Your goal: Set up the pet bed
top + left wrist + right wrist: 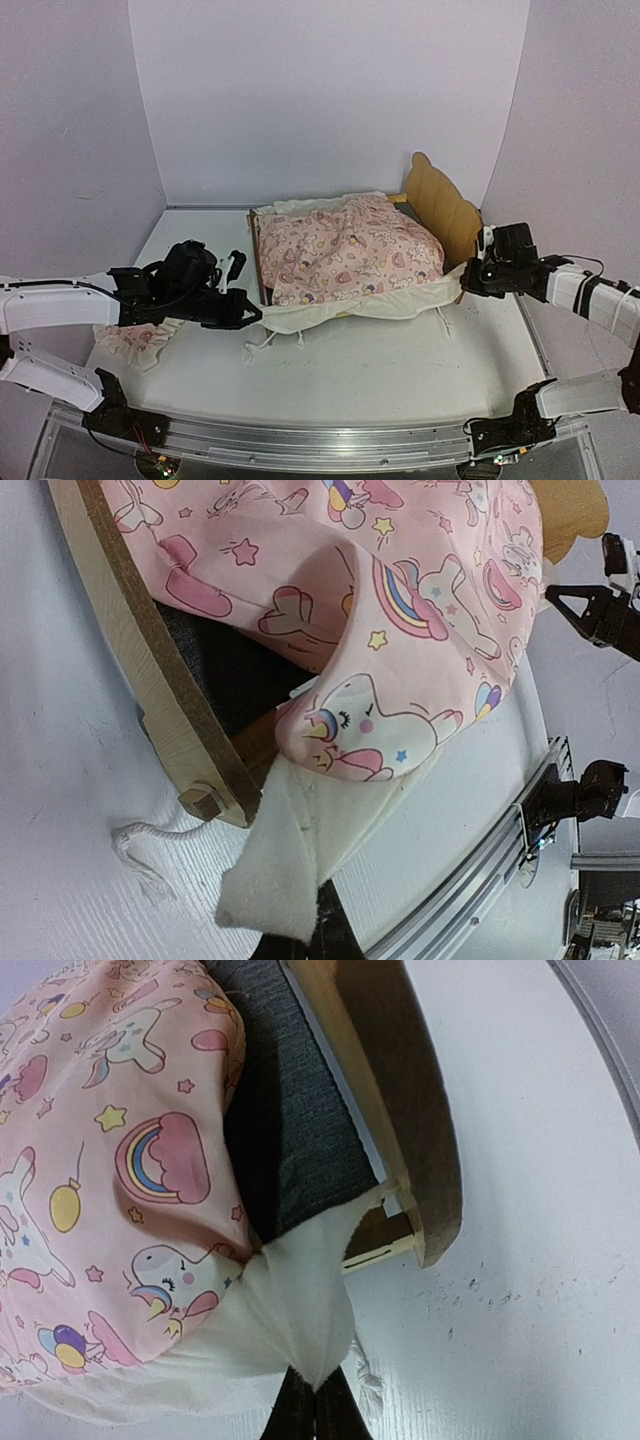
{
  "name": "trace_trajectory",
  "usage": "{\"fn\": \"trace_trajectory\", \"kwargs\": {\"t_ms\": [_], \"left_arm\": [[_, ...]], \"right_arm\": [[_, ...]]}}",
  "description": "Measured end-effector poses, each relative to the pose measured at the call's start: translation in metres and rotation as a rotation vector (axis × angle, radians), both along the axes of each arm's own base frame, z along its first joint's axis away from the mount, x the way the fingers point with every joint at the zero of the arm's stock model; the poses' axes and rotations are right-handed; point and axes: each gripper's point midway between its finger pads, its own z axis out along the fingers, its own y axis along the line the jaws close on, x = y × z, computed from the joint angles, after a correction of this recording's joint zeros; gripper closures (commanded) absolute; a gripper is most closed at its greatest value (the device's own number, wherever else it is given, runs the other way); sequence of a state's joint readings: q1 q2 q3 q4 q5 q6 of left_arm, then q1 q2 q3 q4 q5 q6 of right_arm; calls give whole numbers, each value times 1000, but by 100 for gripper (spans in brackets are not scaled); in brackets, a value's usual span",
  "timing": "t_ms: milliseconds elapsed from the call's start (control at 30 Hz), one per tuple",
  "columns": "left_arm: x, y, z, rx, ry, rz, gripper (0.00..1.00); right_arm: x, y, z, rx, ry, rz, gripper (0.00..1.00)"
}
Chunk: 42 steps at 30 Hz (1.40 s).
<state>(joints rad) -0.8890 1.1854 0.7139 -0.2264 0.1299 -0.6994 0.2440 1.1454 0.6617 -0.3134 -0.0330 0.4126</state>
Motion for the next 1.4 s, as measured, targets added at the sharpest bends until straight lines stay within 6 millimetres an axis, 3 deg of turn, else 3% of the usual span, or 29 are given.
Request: {"fn": "trace_trajectory", "kwargs": {"t_ms": [133,233,333,500,600,733,833,900,933,1000,1033,1167,1400], "left_arm": [[0,0,0,-4,8,9,100],[0,0,0,-5,12,11,100],[2,0,-7,15,27,16,100],[13,-3,-12,45,25,39,100],[18,-2,-8,45,10,57,100],[23,1,-8,53,0,78,100],[25,3,-8,56,-5,91,100],[25,3,-8,56,-6,92,100],[25,3,-8,56,-6,92,100],[26,2,-7,53,-9,92,100],[26,2,-6,50,-12,93,100],[28,1,-4,43,-21,92,100],[29,0,-2,35,-30,90,100]], "right_arm": [[7,-4,10,-43,-11,-7,98],[14,-2,10,-89,-7,41,70],[20,1,11,-111,19,83,53],[-20,11,6,-142,111,186,37],[-43,38,21,-200,66,318,32],[-68,118,28,-241,-59,642,23],[-87,169,22,-288,-238,888,24],[-98,189,11,-322,-362,1033,28],[-99,195,4,-353,-412,1088,32],[-94,204,-10,-425,-491,1166,49],[-90,209,-16,-461,-523,1196,52],[-74,224,-26,-559,-632,1247,54],[-53,241,-19,-635,-787,1218,61]]}}
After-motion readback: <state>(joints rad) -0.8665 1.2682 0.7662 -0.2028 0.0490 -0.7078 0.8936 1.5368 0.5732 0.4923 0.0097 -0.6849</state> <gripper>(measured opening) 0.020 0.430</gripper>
